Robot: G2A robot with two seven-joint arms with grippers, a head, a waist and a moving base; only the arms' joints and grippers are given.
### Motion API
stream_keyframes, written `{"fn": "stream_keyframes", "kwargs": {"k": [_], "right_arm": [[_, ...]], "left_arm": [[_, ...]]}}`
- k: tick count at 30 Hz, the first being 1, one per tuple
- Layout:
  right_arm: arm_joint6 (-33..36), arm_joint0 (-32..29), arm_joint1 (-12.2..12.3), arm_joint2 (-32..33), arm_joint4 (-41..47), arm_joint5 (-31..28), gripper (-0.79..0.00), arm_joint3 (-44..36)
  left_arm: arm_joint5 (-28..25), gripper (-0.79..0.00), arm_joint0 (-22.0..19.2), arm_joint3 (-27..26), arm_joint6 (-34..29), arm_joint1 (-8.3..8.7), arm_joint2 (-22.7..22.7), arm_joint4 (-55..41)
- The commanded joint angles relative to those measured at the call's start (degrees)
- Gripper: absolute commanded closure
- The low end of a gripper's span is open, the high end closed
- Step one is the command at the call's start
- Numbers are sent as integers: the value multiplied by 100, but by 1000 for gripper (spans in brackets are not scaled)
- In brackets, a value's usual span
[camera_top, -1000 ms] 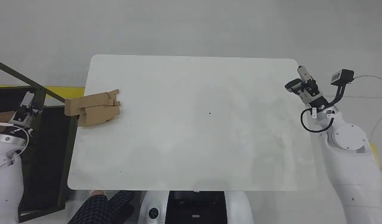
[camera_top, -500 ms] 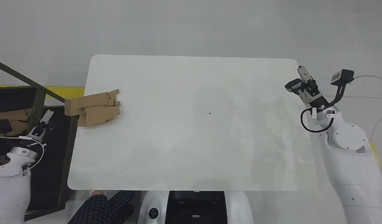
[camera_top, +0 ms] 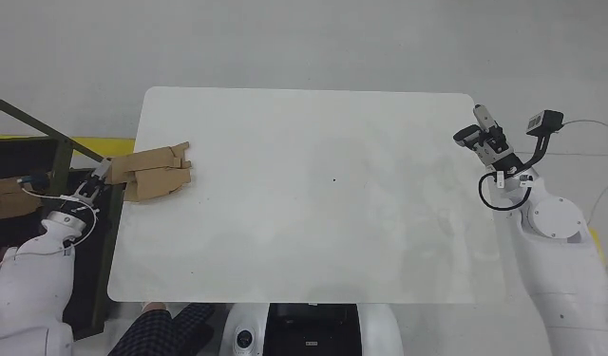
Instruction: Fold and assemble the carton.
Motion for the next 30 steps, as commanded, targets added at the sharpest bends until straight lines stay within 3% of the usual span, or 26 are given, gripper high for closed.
{"fn": "stream_keyframes", "kwargs": {"k": [1, 4, 5, 13, 16, 30], "right_arm": [[0, 0, 0, 0, 0, 0, -785, 0], [0, 0, 0, 0, 0, 0, -785, 0], [0, 0, 0, 0, 0, 0, -785, 0], [0, 0, 0, 0, 0, 0, -785, 0], [0, 0, 0, 0, 0, 0, -785, 0], [0, 0, 0, 0, 0, 0, -785, 0]], "left_arm": [[38, -785, -101, 58, -36, -13, 52, 4], [91, -610, -253, 180, -55, -32, 114, -13], [108, -422, -298, 226, -66, -35, 123, -38], [224, -58, -528, 526, -557, -26, 119, -412], [246, 0, -574, 569, -797, 2, 69, -599], [680, 0, -656, 303, -1988, 133, -281, -1809]]}}
